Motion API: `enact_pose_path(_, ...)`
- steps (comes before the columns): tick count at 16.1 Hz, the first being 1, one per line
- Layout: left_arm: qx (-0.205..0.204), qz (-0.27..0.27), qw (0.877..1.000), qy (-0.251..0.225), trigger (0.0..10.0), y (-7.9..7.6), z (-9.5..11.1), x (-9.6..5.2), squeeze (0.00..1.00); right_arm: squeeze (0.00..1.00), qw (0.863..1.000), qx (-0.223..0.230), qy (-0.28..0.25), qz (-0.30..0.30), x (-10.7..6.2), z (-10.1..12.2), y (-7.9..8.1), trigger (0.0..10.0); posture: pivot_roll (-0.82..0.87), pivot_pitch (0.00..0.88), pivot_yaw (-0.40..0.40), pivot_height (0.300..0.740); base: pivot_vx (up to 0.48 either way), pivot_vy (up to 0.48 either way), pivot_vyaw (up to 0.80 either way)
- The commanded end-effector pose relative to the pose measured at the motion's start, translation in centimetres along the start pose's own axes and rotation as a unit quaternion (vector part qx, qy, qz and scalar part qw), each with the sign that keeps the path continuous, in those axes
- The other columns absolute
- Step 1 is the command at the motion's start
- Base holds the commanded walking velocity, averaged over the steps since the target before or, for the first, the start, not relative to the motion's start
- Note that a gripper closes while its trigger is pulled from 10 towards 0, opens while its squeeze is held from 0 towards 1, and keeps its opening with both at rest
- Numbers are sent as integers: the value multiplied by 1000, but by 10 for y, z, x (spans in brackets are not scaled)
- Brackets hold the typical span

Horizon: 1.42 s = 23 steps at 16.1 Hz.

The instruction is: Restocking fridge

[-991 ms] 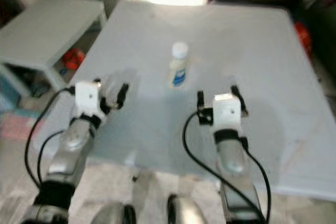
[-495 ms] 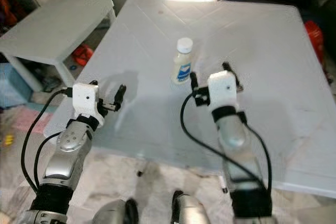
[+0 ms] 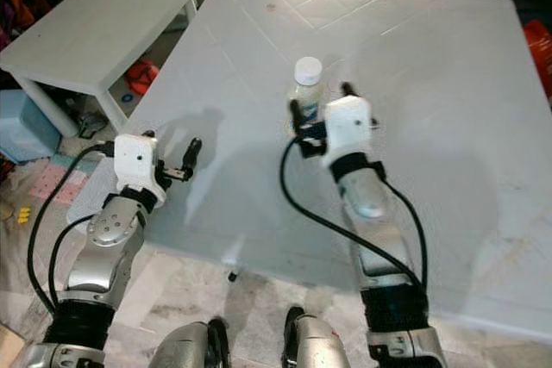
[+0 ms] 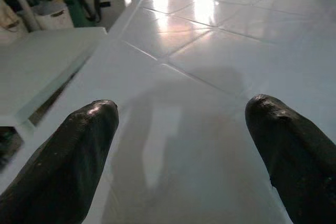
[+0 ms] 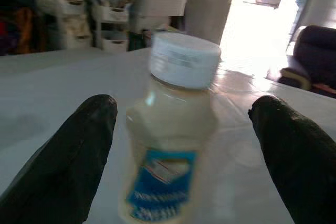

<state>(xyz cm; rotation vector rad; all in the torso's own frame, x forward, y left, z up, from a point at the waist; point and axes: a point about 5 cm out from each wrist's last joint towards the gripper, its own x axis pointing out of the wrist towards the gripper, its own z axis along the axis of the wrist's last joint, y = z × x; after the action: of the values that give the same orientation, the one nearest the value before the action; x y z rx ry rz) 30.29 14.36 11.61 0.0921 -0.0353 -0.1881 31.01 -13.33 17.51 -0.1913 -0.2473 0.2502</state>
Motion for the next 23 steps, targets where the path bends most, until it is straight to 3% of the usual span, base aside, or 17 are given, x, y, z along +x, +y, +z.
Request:
enact_pose_path(1,9,14,1000,3,10000,9,0,-1,0,0,1000,7,-9,17,4,6,5,10000,-46,155,59,740,0,0,0)
enact_pose_path(13,6,5,1000,3,10000,4,1,1,0,0,999,-20,-33,32,18,21,-3,10000,-49,151,54,740,0,0,0)
enact_pose_path(14,4,3,1000,4,10000,3,0,1,0,0,999,-10,-31,24,20,21,-6,8471,-50,151,51,740,0,0,0)
enact_pose_path(15,4,2,1000,4,10000,2,0,0,0,0,999,-9,-26,16,21,20,-9,9255,-48,150,50,740,0,0,0)
enact_pose_path(17,3,1,1000,4,10000,2,0,0,0,0,1000,13,-17,4,24,17,-12,9255,-46,152,51,740,0,0,0)
enact_pose_path(18,3,0,1000,5,10000,2,0,0,0,0,1000,15,-15,4,25,16,-12,10000,-44,153,53,740,0,0,0)
enact_pose_path(19,4,-1,1000,6,10000,2,0,0,0,0,1000,14,-14,5,26,15,-12,10000,-43,153,54,740,0,0,0)
enact_pose_path(20,4,-1,1000,6,10000,2,-1,0,0,0,1000,13,-15,5,28,14,-12,7529,-43,153,55,740,0,0,0)
enact_pose_path(21,5,-1,1000,6,10000,2,-1,0,0,0,1000,10,-17,5,29,15,-12,6275,-43,153,56,740,0,0,0)
enact_pose_path(22,5,-2,1000,7,10000,2,-1,0,0,0,1000,10,-20,5,31,16,-12,3020,-43,154,56,740,0,0,0)
enact_pose_path(23,6,-3,1000,7,10000,1,-1,0,0,0,1000,10,-27,6,35,20,-12,549,-44,156,56,740,0,0,0)
